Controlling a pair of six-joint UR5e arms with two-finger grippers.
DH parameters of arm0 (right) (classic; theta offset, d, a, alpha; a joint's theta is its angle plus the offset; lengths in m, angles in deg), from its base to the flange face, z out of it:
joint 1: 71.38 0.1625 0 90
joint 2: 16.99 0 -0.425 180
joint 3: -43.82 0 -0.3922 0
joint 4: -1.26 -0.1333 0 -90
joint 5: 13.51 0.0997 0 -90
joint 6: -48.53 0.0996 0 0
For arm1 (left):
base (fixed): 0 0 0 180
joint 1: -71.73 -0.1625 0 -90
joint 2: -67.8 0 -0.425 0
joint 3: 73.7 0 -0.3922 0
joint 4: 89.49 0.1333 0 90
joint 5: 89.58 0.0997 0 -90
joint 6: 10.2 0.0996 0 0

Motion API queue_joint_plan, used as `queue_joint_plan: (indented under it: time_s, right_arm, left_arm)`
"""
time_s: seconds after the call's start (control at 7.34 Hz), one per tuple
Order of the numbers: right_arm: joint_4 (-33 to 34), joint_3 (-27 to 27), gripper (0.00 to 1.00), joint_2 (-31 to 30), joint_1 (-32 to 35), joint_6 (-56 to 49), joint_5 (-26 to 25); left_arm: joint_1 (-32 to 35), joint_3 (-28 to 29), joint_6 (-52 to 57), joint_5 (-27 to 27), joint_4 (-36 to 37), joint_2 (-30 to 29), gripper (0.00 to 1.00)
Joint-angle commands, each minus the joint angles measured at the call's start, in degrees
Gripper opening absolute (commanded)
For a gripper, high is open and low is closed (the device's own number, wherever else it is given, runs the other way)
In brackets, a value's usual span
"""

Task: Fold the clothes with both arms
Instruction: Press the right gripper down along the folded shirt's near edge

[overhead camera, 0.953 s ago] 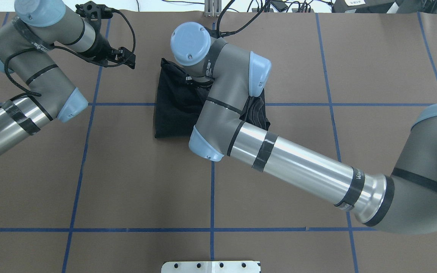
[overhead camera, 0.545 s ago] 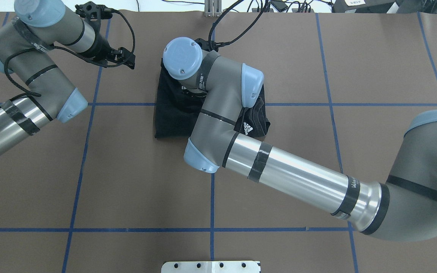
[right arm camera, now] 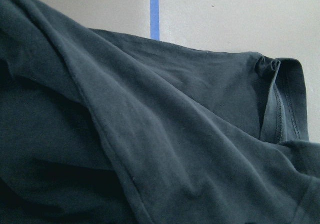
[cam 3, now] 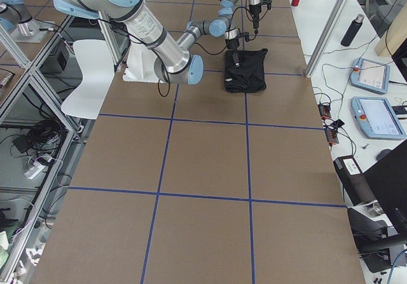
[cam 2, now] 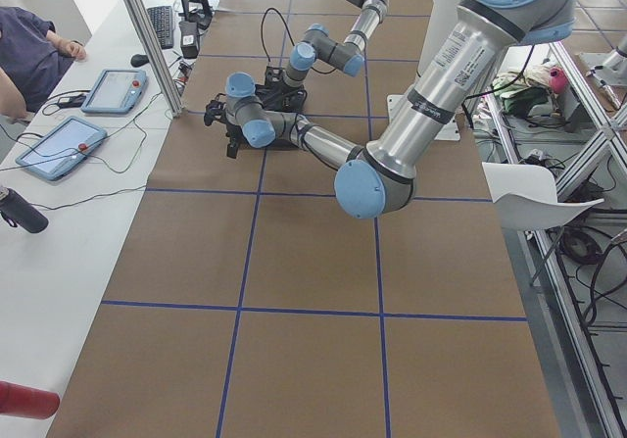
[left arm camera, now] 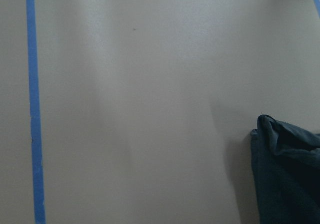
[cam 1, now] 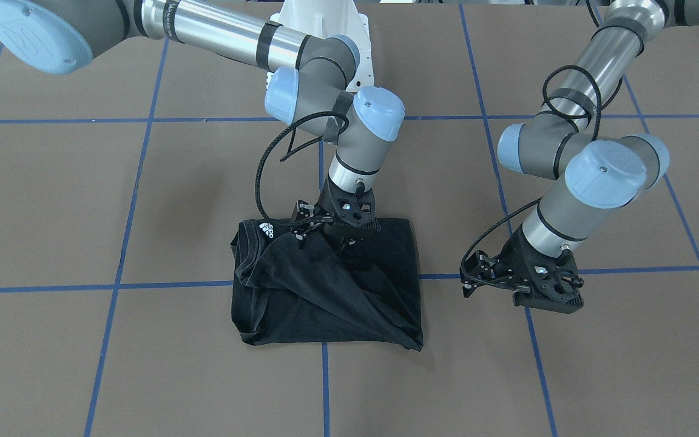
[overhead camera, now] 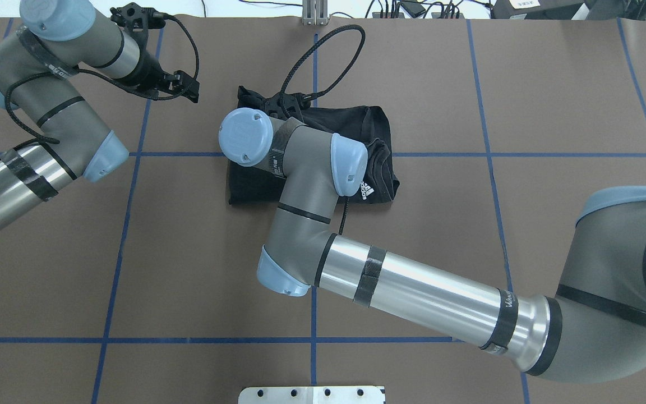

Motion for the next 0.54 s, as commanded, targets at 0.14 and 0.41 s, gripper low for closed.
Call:
queue_joint_plan:
  time_s: [0.14,0.41]
  right_arm:
    - [0.53,0.03,0.49,-0.24,0.02,-2.34,-1.21]
    - [0.53,-0.06,0.21,0.03,1.68,-4.61,-1.21]
  left_arm:
    - [0.0,-0.01,0.0,0.0,0.08,-0.03,1.0]
    - [0.0,-0.01,0.0,0.0,-0.01,-0.03,1.0]
